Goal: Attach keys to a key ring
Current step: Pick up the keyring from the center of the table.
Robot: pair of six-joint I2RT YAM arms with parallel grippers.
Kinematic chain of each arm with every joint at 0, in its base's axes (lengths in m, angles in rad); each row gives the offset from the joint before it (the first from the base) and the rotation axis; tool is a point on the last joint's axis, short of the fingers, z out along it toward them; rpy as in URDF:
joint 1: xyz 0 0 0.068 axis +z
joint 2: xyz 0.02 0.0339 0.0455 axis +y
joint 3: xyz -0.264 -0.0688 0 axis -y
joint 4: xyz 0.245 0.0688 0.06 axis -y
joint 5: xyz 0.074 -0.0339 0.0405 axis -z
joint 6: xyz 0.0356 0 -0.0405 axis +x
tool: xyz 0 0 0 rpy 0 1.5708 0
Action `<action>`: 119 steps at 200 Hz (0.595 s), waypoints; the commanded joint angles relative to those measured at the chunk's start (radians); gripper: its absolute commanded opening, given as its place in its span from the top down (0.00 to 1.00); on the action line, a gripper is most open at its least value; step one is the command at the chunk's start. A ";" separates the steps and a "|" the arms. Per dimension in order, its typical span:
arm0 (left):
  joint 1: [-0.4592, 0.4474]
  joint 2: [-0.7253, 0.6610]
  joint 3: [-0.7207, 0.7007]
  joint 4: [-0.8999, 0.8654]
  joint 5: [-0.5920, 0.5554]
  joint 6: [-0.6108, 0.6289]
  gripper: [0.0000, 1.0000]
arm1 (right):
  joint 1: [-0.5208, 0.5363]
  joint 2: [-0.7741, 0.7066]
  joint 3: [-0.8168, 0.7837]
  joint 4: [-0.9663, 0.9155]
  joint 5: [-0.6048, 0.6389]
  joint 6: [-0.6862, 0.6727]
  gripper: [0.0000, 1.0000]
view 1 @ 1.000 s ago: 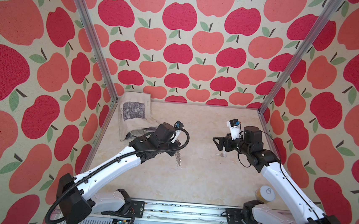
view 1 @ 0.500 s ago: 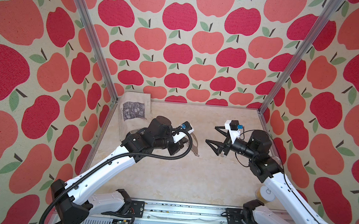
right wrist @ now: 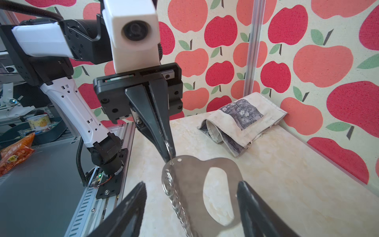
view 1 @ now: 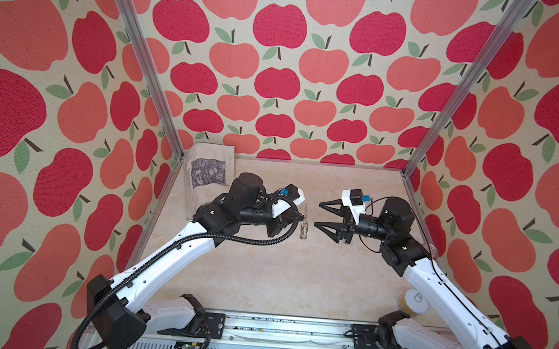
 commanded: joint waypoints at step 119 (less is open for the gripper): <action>0.019 -0.062 -0.088 0.190 0.127 0.027 1.00 | 0.115 0.034 0.110 -0.047 -0.009 -0.067 0.64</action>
